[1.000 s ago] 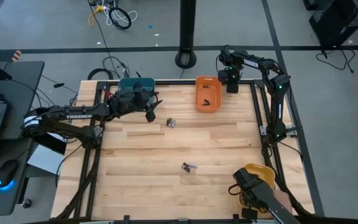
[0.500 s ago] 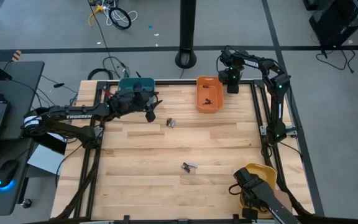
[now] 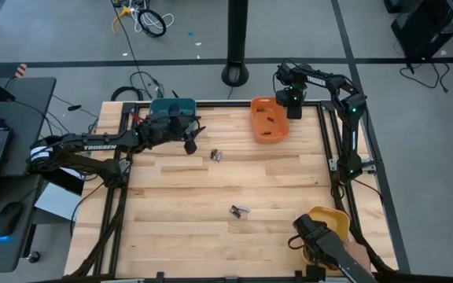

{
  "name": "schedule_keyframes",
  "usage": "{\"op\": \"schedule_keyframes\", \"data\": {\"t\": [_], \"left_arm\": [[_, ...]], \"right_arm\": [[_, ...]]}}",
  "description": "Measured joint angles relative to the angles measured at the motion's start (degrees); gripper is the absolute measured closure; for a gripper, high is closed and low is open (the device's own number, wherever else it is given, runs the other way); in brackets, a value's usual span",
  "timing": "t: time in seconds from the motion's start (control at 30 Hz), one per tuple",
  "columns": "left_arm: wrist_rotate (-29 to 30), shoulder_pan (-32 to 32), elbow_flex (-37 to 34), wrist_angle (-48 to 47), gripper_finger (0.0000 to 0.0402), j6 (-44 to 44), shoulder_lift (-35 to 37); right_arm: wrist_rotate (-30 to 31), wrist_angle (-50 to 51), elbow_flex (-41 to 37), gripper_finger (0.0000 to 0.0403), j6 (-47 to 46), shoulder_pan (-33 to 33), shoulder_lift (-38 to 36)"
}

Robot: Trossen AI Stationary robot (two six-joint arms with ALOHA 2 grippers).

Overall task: Sort batteries
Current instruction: Put the small black battery into the orange bin

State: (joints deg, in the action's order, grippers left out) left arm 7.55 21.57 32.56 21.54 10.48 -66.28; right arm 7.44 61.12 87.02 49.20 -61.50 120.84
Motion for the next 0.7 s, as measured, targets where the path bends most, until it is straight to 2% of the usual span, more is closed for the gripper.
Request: {"op": "schedule_keyframes", "data": {"t": [0.33,0.7], "left_arm": [[0.00,0.01,0.00,-0.02,0.0200,-0.01,0.00],[0.00,0.02,0.00,-0.05,0.0200,0.00,0.00]], "right_arm": [[0.14,0.38,0.00,0.0255,-0.66,1.23,-1.54],[-2.02,0.44,-0.06,0.0249,-2.71,1.26,-4.48]]}}
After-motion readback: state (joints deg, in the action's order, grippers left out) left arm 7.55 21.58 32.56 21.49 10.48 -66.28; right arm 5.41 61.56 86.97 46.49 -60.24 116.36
